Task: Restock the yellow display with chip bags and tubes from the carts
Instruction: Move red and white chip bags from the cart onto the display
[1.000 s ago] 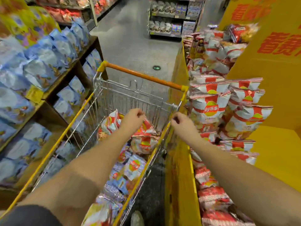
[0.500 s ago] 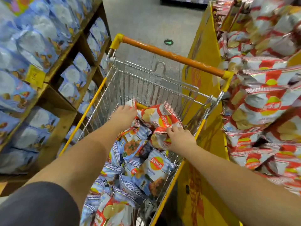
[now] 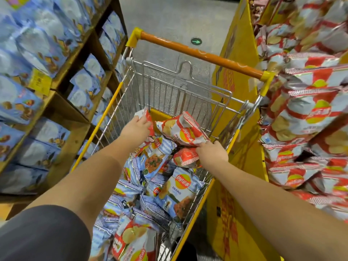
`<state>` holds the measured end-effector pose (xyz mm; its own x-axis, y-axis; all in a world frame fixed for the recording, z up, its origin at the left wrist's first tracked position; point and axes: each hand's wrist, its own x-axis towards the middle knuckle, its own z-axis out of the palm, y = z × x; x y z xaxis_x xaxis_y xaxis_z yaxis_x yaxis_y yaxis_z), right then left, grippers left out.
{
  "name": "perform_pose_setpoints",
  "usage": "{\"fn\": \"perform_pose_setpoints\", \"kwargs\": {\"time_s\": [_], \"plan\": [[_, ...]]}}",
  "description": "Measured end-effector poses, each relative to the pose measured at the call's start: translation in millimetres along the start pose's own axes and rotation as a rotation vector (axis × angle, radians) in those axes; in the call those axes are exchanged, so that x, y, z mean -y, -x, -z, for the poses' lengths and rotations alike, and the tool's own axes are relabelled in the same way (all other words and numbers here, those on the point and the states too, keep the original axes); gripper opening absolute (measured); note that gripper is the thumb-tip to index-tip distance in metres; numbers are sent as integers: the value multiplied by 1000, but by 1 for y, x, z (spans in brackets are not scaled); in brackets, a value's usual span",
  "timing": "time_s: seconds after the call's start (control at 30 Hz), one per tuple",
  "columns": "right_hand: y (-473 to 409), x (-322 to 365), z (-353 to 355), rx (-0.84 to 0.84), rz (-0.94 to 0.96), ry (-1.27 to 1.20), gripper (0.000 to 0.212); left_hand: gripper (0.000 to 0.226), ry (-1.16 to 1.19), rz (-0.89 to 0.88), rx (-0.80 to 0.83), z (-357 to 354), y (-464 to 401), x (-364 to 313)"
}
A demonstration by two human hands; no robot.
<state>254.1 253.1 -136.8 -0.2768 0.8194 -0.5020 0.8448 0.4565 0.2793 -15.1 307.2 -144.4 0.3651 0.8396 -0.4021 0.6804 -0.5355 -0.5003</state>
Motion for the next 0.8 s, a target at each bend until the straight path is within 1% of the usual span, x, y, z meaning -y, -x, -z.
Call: {"fn": "perform_pose_setpoints", "kwargs": {"time_s": [0.1, 0.2, 0.27, 0.33, 0.37, 0.47, 0.57, 0.6, 0.63, 0.73, 0.8], "plan": [[6, -3, 2, -95, 33, -56, 37, 34, -17, 37, -34, 10, 20, 9], [13, -8, 10, -156, 62, -171, 39, 28, 0, 111, -78, 27, 48, 19], [20, -13, 23, -166, 93, -278, 36, 21, 49, 197, -148, 41, 70, 28], [32, -20, 45, -153, 111, -395, 30, 23, 120, 283, -206, 58, 90, 36], [42, -26, 58, -164, 123, -428, 29, 29, 163, 328, -207, 73, 101, 39], [71, -50, 94, -296, 153, -464, 28, 38, 317, 432, -203, 124, 130, 43], [110, -82, 129, -418, 174, -485, 27, 34, 455, 443, -328, 175, 154, 42], [135, -99, 136, -466, 175, -485, 27, 32, 482, 462, -379, 199, 169, 31], [146, -109, 144, -492, 173, -491, 28, 30, 511, 481, -397, 212, 172, 31], [195, -153, 149, -605, 127, -517, 28, 34, 513, 539, -479, 266, 188, 13], [227, -180, 142, -653, 97, -548, 26, 38, 498, 530, -551, 297, 196, -6]]}}
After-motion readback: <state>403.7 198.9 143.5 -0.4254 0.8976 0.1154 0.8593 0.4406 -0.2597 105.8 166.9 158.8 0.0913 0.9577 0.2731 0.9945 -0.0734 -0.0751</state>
